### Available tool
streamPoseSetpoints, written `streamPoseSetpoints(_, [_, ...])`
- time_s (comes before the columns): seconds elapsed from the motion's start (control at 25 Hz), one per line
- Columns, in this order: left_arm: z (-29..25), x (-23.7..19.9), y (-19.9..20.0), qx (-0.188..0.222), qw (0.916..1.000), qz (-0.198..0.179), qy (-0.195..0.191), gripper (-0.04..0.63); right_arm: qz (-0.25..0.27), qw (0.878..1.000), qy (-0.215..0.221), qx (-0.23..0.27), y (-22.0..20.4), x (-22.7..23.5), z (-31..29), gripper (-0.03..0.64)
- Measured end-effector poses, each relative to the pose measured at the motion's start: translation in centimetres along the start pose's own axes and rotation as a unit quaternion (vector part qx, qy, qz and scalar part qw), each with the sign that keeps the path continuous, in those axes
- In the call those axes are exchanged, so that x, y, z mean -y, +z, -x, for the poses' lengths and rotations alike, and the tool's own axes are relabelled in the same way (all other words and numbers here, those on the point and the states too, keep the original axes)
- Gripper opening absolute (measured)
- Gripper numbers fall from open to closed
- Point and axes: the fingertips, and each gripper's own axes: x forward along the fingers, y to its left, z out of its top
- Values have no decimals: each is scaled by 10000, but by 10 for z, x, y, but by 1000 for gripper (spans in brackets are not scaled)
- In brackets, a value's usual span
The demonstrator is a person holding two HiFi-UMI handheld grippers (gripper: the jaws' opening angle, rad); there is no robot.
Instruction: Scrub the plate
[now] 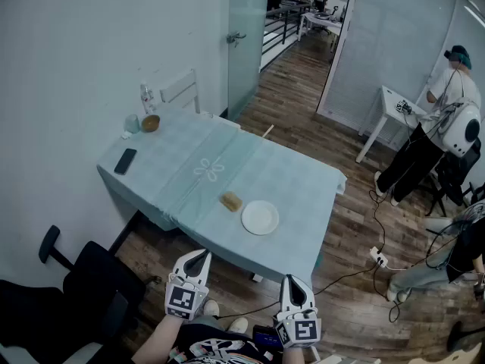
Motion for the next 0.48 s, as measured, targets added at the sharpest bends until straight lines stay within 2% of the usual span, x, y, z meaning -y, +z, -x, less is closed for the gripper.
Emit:
streamPoseSetpoints(0.36, [11,13,-5,-59,9995,121,-298,23,-214,9996,74,170,1,-8,5,-5])
streamPoseSetpoints(0.48, [14,21,2,106,9970,477,-602,23,-369,9992,111,86,-2,-5,4,-5])
